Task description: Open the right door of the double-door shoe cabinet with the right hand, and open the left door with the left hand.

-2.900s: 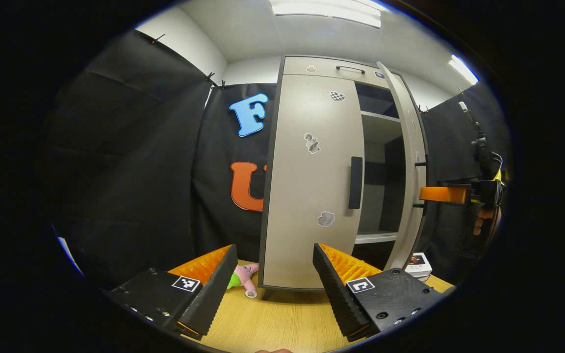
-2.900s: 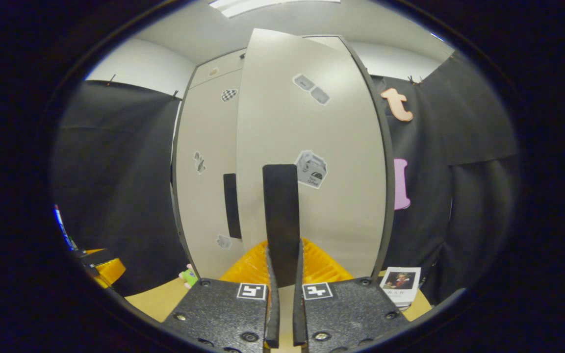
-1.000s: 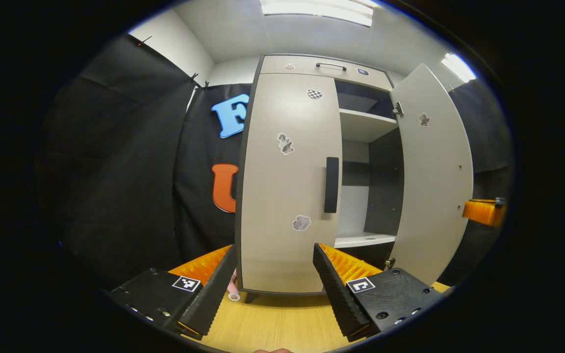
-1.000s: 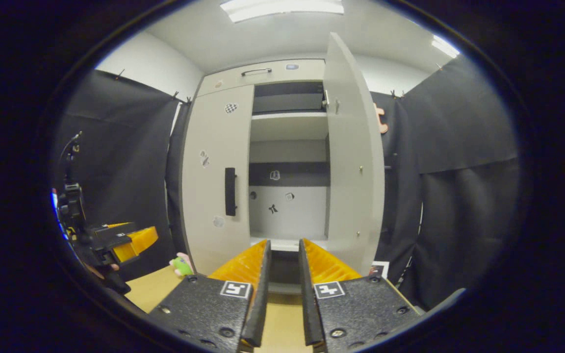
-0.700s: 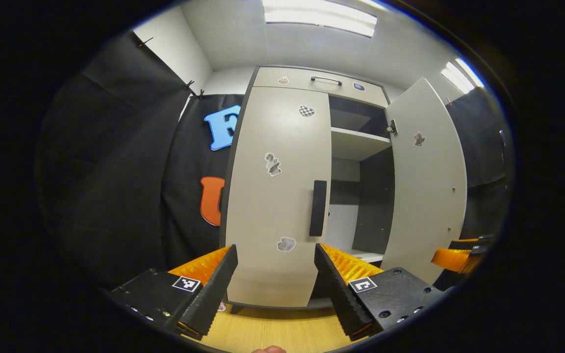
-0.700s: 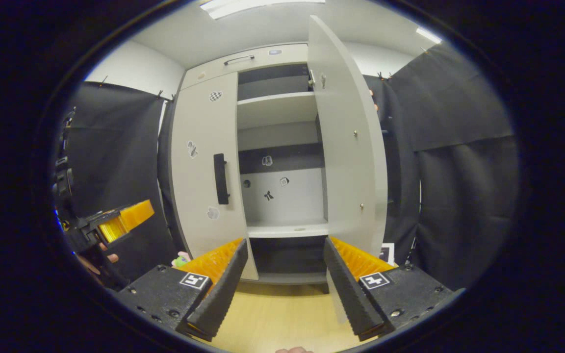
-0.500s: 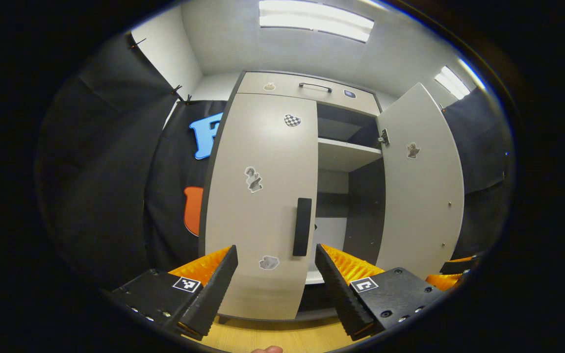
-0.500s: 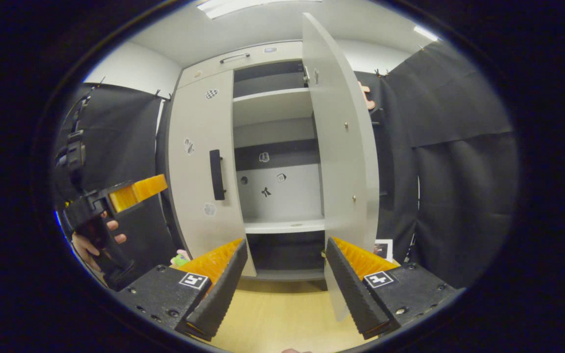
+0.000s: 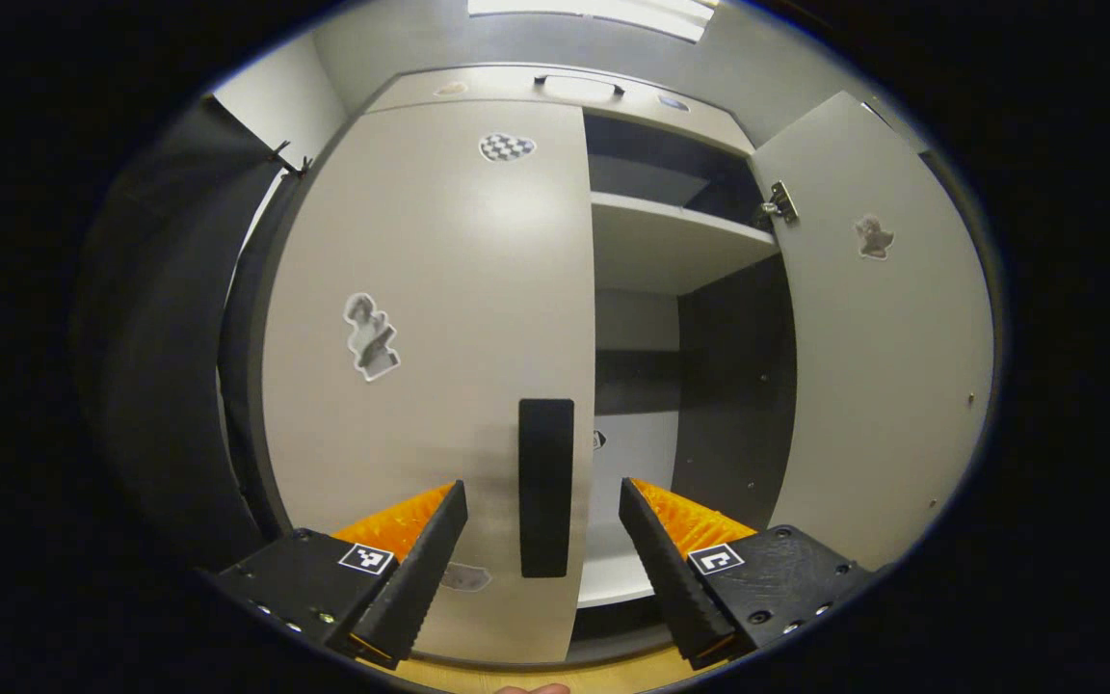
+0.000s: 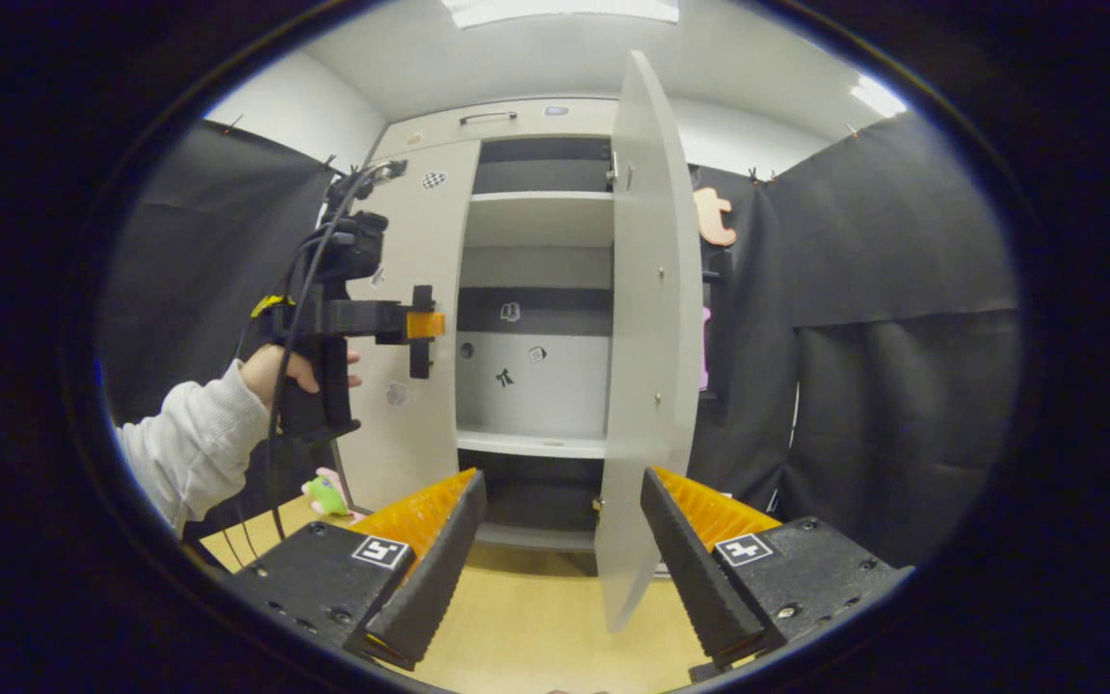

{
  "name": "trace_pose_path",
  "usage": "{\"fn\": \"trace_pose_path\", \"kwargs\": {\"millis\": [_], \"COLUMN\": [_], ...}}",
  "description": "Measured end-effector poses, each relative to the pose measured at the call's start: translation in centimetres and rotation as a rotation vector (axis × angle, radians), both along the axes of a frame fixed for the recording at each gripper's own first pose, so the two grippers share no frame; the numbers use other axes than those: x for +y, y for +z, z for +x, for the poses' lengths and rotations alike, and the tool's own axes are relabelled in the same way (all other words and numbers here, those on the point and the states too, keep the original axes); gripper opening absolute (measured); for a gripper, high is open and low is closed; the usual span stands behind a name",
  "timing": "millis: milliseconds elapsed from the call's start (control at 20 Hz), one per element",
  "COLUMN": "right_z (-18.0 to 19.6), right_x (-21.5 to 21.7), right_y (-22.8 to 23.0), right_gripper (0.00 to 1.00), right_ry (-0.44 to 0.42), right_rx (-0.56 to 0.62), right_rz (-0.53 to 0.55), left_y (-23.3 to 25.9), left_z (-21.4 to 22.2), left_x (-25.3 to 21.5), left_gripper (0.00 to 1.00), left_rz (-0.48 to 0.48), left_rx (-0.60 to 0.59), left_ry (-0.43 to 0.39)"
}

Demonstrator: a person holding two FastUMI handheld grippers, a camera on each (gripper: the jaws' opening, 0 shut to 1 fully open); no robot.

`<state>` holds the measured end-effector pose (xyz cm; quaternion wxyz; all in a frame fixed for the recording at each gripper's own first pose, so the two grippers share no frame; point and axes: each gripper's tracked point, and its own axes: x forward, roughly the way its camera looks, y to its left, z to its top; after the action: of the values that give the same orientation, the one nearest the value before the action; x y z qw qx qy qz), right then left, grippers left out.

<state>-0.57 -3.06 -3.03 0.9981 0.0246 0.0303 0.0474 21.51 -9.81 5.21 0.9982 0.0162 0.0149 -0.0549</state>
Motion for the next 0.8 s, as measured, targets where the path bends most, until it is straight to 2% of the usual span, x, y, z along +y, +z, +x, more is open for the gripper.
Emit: {"fn": "trace_pose_path", "kwargs": {"millis": [50, 100, 350, 450, 500, 550, 650, 700, 750, 800], "right_z": [-0.1, -0.1, 0.2, 0.5, 0.6, 0.7, 0.8, 0.9, 0.9, 1.0], "right_x": [-0.3, -1.0, -3.0, -3.1, -3.1, -3.1, -3.2, -3.2, -3.1, -3.1], "right_y": [-0.1, -0.1, -1.2, -1.5, -1.6, -1.6, -1.8, -2.0, -2.1, -2.2], "right_gripper": [1.00, 0.96, 1.00, 1.00, 0.96, 0.96, 0.96, 0.96, 1.00, 0.96], "right_ry": [-0.007, -0.019, -0.071, -0.067, -0.064, -0.061, -0.057, -0.053, -0.051, -0.049], "right_rx": [0.000, 0.000, 0.022, 0.033, 0.035, 0.035, 0.036, 0.039, 0.039, 0.042], "right_rz": [0.006, 0.011, 0.041, 0.059, 0.066, 0.067, 0.065, 0.064, 0.065, 0.064], "left_y": [-0.4, -0.7, -0.8, -0.8, -0.9, -0.9, -0.8, -0.9, -0.9, -1.0], "left_z": [0.9, 1.4, 2.7, 2.7, 2.7, 2.7, 2.7, 2.8, 2.9, 2.6], "left_x": [-0.2, -0.2, 0.6, 0.7, 0.7, 0.7, 2.0, 1.9, 1.3, 0.8], "left_gripper": [0.95, 0.95, 0.93, 0.93, 0.93, 0.93, 0.91, 0.73, 0.56, 0.54], "left_rz": [0.002, -0.001, -0.016, -0.009, -0.009, -0.007, 0.019, 0.007, 0.002, -0.018], "left_rx": [0.013, 0.021, 0.021, 0.023, 0.024, 0.026, 0.016, 0.013, 0.017, 0.021], "left_ry": [0.002, 0.010, 0.047, 0.050, 0.051, 0.051, 0.101, 0.089, 0.072, 0.053]}}
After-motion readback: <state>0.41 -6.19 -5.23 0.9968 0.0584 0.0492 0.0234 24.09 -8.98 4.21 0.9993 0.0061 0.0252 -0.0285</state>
